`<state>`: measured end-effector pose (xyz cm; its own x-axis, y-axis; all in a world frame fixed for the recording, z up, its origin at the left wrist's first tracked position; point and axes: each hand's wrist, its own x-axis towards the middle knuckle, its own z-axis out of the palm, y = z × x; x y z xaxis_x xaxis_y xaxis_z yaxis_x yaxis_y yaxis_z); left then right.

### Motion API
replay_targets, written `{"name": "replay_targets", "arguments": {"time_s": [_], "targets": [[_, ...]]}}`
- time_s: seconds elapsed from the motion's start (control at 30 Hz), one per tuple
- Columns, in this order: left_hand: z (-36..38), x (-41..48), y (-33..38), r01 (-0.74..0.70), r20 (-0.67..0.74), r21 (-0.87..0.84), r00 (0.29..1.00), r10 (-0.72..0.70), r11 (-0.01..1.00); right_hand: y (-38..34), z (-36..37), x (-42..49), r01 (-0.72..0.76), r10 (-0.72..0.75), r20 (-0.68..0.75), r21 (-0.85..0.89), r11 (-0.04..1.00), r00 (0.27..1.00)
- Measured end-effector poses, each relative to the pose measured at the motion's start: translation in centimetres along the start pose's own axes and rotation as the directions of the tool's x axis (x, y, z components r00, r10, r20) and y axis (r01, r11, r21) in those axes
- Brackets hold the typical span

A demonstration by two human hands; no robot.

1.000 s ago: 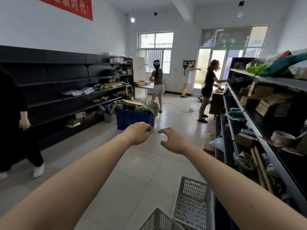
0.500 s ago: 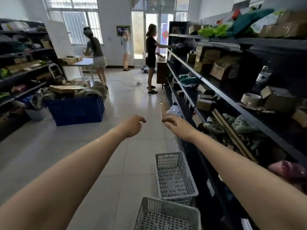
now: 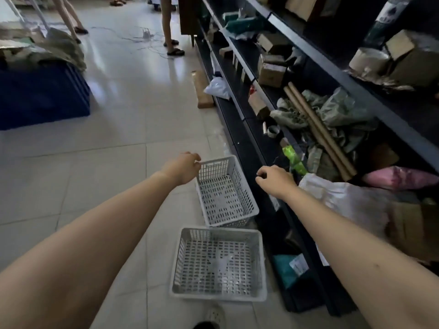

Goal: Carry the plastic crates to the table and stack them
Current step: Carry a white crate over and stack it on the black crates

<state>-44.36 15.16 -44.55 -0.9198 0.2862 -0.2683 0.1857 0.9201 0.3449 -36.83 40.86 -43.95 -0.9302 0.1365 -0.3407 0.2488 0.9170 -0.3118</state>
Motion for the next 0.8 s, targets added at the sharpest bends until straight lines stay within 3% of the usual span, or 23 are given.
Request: {"name": "replay_targets", "arguments": {"time_s": [0.17,0.3,0.4,0.63,0.8], "targets": [[10.5,3.3,-5.3,0.128,0.165,0.007,0.978,-0.127,0.992,6.7,10.5,3.8,-0.232,0.224,0.126,0.058,0.971,0.966],[21.9,4.6,-11.0,0.232,0.251,0.075,0.937,-0.243,0.97,11.7,20.1,6.7,-0.459,0.408,0.267,0.172,0.872,0.873],[30.9,4.7,-13.8,0.26,0.315,0.138,0.903,-0.292,0.956,15.0,27.4,8.8,-0.561,0.5,0.285,0.199,0.804,0.818],[47.2,4.1,-19.1,0.276,0.419,0.227,0.838,-0.35,0.934,22.0,43.2,11.7,-0.674,0.619,0.297,0.136,0.726,0.727],[54.6,4.2,-22.8,0.427,0.38,0.097,0.819,-0.43,0.899,24.7,51.6,12.4,-0.704,0.654,0.284,0.129,0.698,0.701]]}}
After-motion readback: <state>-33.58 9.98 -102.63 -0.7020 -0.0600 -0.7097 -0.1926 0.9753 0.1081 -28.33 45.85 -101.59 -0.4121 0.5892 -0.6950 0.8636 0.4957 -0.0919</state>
